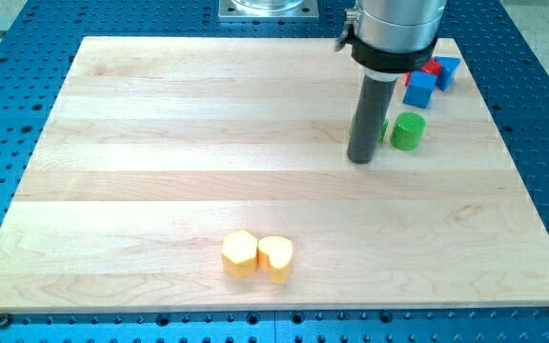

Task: Touch the left side of the green star

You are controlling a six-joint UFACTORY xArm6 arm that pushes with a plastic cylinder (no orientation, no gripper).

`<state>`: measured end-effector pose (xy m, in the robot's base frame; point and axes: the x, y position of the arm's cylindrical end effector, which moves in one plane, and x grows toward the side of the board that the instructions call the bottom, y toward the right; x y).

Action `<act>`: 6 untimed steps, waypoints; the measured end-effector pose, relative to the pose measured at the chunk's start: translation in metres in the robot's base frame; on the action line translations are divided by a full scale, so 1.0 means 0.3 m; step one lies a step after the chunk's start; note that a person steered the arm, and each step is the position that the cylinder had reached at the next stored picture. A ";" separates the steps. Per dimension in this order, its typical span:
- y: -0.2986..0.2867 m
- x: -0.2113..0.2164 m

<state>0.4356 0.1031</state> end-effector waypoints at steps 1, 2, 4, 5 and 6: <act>-0.099 0.000; -0.118 0.000; -0.036 -0.101; -0.040 -0.101; -0.088 -0.049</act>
